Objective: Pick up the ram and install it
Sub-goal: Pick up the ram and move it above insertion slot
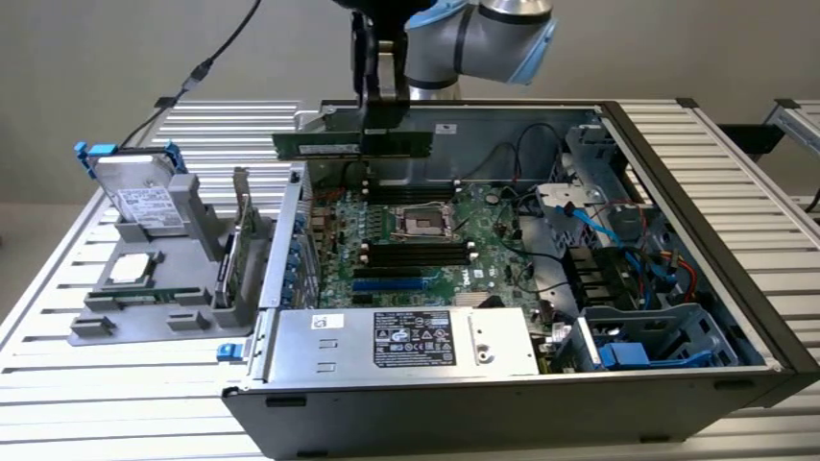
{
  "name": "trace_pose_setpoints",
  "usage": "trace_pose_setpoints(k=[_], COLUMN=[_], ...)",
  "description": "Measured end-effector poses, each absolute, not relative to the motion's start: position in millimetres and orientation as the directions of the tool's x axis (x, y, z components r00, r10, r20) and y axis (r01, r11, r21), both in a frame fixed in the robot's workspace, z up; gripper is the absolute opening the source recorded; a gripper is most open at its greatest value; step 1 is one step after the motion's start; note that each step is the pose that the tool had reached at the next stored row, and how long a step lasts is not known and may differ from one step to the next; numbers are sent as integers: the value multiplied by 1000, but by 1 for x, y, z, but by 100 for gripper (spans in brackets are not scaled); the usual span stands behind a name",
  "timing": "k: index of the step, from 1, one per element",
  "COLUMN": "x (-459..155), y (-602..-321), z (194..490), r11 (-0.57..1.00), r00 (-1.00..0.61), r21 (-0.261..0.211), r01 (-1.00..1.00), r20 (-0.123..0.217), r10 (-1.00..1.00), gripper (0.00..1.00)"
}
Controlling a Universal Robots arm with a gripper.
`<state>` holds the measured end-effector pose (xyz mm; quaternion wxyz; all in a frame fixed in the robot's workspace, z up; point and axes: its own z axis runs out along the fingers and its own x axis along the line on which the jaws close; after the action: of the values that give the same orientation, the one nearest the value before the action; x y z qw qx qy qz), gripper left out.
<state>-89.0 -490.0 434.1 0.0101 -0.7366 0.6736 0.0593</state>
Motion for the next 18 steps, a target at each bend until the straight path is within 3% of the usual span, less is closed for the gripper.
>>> trace_pose_setpoints(k=[18], x=[-13], y=[-479], z=[402], r11=[-91], r00=[84], r21=[67], r01=[-994], r20=[-101], r10=[-991], gripper=[13])
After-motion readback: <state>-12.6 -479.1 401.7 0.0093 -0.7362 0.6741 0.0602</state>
